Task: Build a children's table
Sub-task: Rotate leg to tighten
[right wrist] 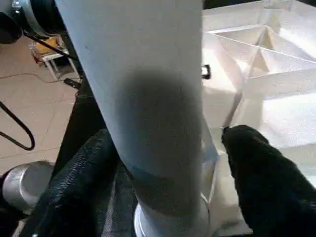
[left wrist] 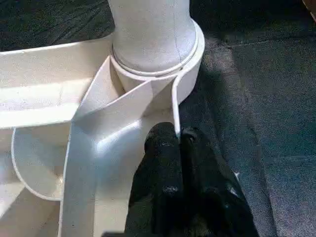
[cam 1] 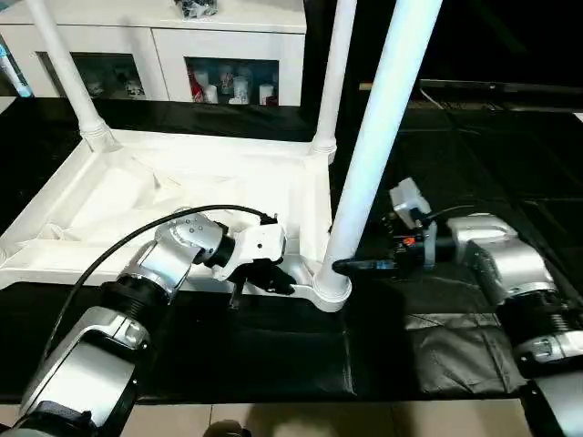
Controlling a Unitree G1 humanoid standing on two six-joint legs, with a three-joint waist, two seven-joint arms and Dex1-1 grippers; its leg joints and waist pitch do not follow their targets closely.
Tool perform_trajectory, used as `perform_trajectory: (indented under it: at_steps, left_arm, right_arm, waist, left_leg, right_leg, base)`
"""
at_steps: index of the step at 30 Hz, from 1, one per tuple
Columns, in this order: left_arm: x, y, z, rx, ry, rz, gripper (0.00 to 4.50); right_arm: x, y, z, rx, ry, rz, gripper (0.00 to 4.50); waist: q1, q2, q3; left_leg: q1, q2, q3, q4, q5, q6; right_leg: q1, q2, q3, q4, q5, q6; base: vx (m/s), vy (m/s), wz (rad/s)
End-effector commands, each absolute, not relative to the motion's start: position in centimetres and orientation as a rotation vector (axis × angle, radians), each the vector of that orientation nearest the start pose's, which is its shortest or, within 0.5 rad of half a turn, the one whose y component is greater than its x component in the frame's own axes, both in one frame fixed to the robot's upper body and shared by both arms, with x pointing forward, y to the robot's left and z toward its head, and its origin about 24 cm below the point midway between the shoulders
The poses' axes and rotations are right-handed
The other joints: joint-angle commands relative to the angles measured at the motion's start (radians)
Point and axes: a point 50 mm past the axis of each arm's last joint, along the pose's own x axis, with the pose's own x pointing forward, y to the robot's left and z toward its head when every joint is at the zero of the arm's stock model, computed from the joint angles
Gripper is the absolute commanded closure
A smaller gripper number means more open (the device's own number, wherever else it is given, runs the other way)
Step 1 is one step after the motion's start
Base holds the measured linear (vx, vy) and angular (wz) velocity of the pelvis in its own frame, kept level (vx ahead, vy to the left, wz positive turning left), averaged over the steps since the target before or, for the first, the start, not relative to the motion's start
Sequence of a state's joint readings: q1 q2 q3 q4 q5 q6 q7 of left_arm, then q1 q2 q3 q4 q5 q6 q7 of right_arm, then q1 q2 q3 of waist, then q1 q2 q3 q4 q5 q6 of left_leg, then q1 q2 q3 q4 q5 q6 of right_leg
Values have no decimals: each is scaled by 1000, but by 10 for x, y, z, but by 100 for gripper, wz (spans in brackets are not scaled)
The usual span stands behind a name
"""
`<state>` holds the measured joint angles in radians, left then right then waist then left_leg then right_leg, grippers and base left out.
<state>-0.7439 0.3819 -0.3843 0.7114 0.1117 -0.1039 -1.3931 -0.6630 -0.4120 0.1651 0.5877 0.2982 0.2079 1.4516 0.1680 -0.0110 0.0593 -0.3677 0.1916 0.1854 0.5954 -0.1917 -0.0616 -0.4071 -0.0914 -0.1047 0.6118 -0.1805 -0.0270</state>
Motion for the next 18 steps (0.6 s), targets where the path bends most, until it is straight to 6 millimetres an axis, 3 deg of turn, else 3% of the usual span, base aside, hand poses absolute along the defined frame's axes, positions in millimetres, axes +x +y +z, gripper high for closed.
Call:
perform_trajectory:
  at_steps: [1, 5, 13, 18]
  left_arm:
    - [322, 112, 77, 729, 404, -1663, 450]
    - [322, 111, 77, 730, 404, -1666, 450]
    - [322, 111, 77, 736, 406, -1659, 450]
    - [323, 111, 76, 737, 407, -1654, 450]
  right_arm:
    - [323, -147, 100, -58, 269, 1528, 141]
    - [323, -146, 99, -46, 277, 1552, 167]
    - [321, -146, 97, -31, 289, 1577, 243]
    - [321, -146, 97, -28, 291, 1581, 252]
  waist:
    - [-6, -11, -78]
    - [-5, -9, -80]
    - [-4, -9, -79]
    - [-3, -8, -80]
  left_leg:
    - [10, 52, -13, -62, -88, 67]
    - [10, 52, -13, -60, -75, 72]
    - [10, 52, -13, -60, -87, 67]
    - [10, 51, -14, -59, -94, 62]
  right_leg:
    - [58, -79, 59, -56, -154, -219]
    - [57, -77, 59, -51, -114, -231]
    - [59, -77, 59, -53, -129, -230]
    - [59, -77, 59, -53, -134, -229]
  base:
    - [0, 0, 0]
    - [0, 0, 0]
    - [0, 0, 0]
    - [0, 0, 0]
